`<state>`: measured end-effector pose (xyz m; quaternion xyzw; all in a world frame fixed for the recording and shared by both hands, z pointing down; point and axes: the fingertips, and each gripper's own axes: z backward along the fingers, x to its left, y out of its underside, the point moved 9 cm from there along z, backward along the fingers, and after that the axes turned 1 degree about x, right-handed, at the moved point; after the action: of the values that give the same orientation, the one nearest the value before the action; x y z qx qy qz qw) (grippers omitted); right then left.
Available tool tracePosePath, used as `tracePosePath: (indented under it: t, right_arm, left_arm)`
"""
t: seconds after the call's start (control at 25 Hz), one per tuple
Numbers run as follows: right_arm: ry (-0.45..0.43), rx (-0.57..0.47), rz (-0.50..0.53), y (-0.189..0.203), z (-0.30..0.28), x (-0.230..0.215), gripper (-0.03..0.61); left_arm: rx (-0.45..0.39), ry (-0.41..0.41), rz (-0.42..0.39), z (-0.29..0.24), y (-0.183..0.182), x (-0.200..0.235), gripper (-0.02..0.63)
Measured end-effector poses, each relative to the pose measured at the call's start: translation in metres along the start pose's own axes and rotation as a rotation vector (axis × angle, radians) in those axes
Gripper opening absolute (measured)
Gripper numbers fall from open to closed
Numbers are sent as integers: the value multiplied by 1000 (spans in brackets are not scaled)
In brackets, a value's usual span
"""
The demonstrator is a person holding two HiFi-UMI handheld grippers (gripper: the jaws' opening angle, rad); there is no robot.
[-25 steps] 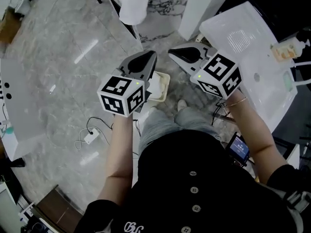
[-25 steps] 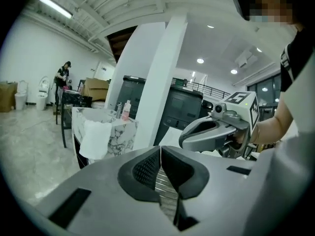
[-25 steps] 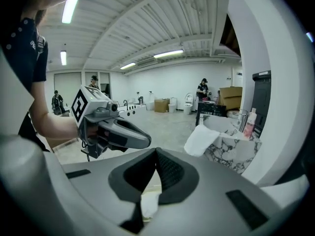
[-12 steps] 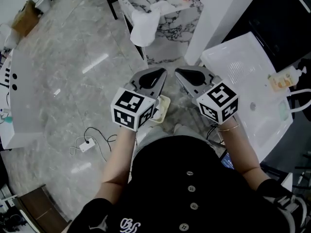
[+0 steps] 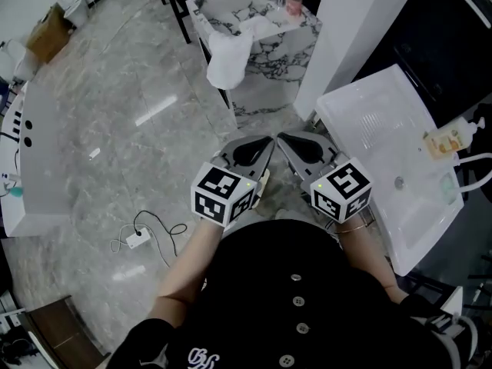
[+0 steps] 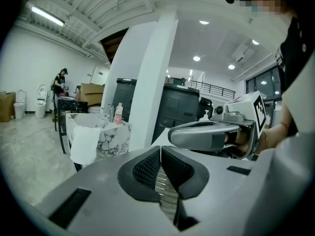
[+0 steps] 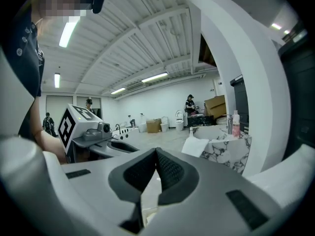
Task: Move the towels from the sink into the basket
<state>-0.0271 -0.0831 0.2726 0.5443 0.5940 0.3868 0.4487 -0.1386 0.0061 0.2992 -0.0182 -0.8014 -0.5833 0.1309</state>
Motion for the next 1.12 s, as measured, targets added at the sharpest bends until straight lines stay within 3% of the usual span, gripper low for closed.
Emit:
tracePosePath:
  t: [0.32,0.52,1.12]
  right_arm:
    - [10,42,-51,25,13,-4,2]
    - [26,64,-67,31,19,-9,2]
    - [37,80,-107,40,26,-10,2]
  left_arm:
    - [66,-34,-11,-10,22,-12,17]
    - [89,-55,21,-11,29,-11,14]
    - [145,-49,14,-12,41,-13,14]
